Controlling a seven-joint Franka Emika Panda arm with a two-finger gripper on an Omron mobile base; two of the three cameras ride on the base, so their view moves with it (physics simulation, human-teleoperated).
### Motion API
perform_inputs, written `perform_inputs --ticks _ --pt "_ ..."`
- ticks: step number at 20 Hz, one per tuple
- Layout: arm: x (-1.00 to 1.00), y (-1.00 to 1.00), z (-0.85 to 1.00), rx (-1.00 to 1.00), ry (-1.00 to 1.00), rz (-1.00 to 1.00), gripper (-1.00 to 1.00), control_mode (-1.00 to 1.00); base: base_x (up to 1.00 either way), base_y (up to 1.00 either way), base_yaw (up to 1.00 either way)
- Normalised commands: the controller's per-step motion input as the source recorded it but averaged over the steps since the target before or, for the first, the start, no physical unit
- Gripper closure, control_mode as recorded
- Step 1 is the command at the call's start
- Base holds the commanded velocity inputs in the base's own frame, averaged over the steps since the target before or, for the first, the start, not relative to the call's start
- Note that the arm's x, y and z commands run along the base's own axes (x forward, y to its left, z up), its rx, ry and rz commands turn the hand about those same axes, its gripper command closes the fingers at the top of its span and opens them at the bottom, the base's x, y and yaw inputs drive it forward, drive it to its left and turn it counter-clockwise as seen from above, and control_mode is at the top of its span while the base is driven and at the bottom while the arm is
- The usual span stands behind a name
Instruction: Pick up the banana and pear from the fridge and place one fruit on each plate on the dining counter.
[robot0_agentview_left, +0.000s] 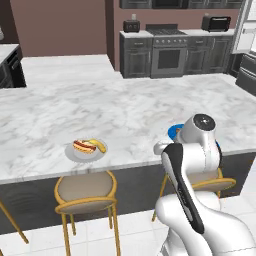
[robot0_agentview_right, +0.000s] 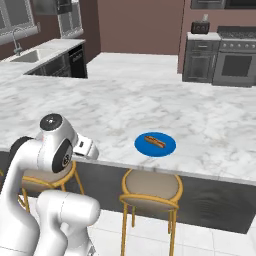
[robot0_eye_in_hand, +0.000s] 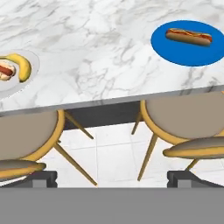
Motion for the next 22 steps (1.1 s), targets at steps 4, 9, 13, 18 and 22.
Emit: perform_inputs --ticks 4,9,13,18,22 --pt "0.00 0.00 0.00 0.00 0.00 0.00 -1.00 1.00 -0.59 -0.62 -0.19" --pt "0.00 0.00 0.00 0.00 0.00 0.00 -1.00 1.00 0.04 -0.91 -0.22" --pt "0.00 0.00 0.00 0.00 0.00 0.00 -1.00 1.00 0.37 -0.95 -0.20" --pt "0.00 0.00 0.00 0.00 0.00 0.00 -1.00 1.00 0.67 -0.99 -0.19" --pt "0.00 0.00 0.00 0.00 0.00 0.00 -1.00 1.00 0.88 -0.97 -0.17"
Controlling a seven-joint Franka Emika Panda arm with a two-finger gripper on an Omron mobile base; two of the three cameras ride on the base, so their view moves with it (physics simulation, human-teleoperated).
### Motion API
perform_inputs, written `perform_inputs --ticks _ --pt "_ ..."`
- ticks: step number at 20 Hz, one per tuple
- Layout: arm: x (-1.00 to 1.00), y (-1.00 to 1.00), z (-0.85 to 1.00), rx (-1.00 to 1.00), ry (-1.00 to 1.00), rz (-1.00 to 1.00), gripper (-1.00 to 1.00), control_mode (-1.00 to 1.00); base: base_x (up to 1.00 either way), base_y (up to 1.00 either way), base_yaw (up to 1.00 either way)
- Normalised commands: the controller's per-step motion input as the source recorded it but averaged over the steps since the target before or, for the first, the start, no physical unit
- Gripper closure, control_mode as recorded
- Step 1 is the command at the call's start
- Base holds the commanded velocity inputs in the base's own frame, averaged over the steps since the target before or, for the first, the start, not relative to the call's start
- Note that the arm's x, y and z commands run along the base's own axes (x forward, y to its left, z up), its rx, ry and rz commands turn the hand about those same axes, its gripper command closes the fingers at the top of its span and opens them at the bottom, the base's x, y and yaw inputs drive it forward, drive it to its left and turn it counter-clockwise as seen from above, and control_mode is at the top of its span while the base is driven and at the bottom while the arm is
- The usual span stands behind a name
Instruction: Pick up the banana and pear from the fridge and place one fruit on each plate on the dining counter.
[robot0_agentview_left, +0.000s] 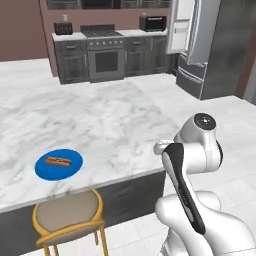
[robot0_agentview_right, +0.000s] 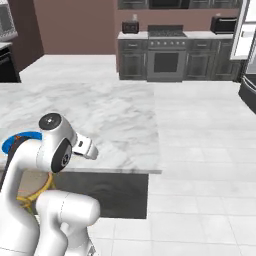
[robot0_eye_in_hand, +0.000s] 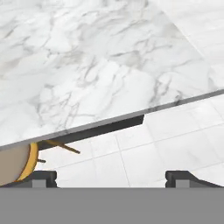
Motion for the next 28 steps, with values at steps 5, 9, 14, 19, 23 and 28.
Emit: perform_inputs --ticks 5,9,14,19,23,28 --pt "0.00 0.00 0.00 0.00 0.00 0.00 -1.00 1.00 0.75 -1.00 -0.15" --pt "0.00 0.00 0.00 0.00 0.00 0.00 -1.00 1.00 0.41 -1.00 -0.12" --pt "0.00 0.00 0.00 0.00 0.00 0.00 -1.00 1.00 0.15 -1.00 -0.10" --pt "0.00 0.00 0.00 0.00 0.00 0.00 -1.00 1.00 0.49 -0.90 -0.13" --pt "0.00 0.00 0.00 0.00 0.00 0.00 -1.00 1.00 0.96 -0.03 -0.07" --pt "0.00 0.00 0.00 0.00 0.00 0.00 -1.00 1.00 1.00 0.22 -0.06"
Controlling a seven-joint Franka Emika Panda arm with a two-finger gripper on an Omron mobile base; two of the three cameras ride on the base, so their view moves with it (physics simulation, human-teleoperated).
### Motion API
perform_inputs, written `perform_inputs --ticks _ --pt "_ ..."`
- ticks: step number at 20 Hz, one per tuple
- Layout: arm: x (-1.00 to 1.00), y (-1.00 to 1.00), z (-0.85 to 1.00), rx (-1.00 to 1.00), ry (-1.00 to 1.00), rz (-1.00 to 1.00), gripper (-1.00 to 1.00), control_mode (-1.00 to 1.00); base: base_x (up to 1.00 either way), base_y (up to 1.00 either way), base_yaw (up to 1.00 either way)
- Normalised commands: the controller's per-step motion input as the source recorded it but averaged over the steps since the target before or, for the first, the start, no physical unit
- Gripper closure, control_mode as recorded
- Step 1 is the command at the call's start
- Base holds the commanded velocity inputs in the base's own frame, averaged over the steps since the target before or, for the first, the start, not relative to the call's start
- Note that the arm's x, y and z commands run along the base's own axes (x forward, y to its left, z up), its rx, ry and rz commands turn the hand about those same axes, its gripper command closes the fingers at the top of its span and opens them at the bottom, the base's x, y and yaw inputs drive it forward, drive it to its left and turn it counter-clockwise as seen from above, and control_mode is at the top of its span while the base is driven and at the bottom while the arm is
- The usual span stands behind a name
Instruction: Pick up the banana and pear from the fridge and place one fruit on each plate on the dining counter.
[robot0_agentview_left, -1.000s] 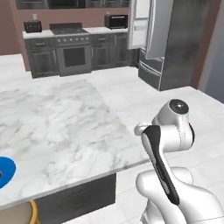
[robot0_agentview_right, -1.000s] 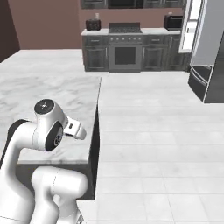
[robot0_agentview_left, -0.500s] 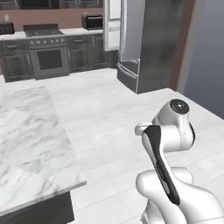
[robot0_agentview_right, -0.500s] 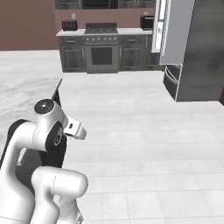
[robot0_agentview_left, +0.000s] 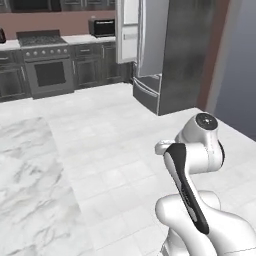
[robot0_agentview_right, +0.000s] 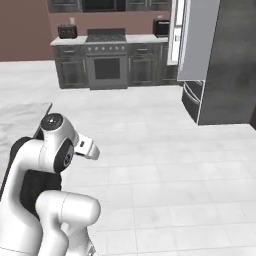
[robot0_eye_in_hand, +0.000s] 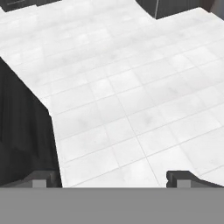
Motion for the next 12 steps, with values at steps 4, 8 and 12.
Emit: perform_inputs --ticks 4,8,12 --pt "0.00 0.00 0.00 0.00 0.00 0.00 -1.00 1.00 1.00 0.01 -0.14" --pt "0.00 0.00 0.00 0.00 0.00 0.00 -1.00 1.00 1.00 0.00 -0.20" --pt "0.00 0.00 0.00 0.00 0.00 0.00 -1.00 1.00 1.00 0.07 -0.17"
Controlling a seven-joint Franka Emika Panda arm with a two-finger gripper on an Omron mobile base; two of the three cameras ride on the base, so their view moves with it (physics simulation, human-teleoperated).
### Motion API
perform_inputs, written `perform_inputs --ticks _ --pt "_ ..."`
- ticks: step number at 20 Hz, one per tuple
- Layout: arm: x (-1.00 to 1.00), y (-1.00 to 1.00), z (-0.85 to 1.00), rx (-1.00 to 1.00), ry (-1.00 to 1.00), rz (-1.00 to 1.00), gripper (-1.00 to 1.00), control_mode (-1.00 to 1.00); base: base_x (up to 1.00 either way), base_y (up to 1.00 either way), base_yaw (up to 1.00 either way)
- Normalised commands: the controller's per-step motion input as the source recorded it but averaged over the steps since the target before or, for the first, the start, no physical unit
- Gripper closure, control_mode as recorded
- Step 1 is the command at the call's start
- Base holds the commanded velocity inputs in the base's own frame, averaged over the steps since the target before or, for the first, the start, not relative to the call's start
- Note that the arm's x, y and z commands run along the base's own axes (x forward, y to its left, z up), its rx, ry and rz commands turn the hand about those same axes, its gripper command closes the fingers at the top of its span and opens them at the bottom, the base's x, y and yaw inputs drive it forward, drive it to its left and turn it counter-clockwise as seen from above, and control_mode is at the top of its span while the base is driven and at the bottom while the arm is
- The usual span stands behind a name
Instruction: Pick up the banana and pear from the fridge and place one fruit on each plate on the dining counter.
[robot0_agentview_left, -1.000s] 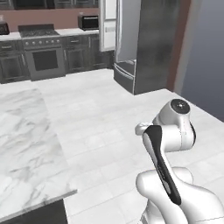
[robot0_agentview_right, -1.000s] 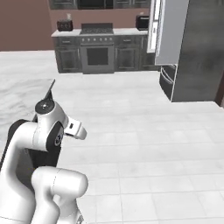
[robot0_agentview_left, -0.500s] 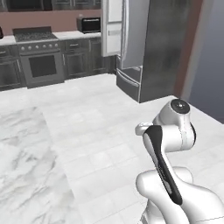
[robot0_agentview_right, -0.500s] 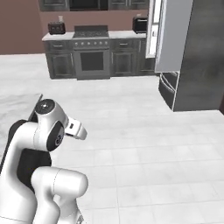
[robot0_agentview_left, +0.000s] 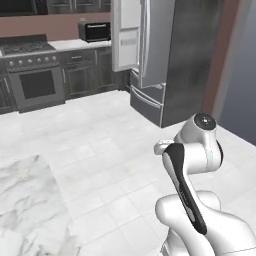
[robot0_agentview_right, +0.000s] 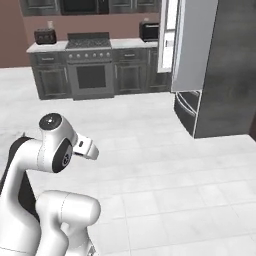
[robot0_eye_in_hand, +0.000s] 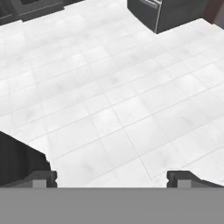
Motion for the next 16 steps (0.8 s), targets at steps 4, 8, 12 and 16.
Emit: perform_inputs --ticks 4,8,12,16 --pt "0.00 0.00 0.00 0.00 0.00 0.00 -1.00 1.00 1.00 0.09 -0.16" --pt "0.00 0.00 0.00 0.00 0.00 0.00 -1.00 1.00 1.00 0.12 -0.16" --pt "0.00 0.00 0.00 0.00 0.00 0.00 -1.00 1.00 1.00 0.14 -0.17" --pt "0.00 0.00 0.00 0.00 0.00 0.00 -1.00 1.00 1.00 0.15 -0.17"
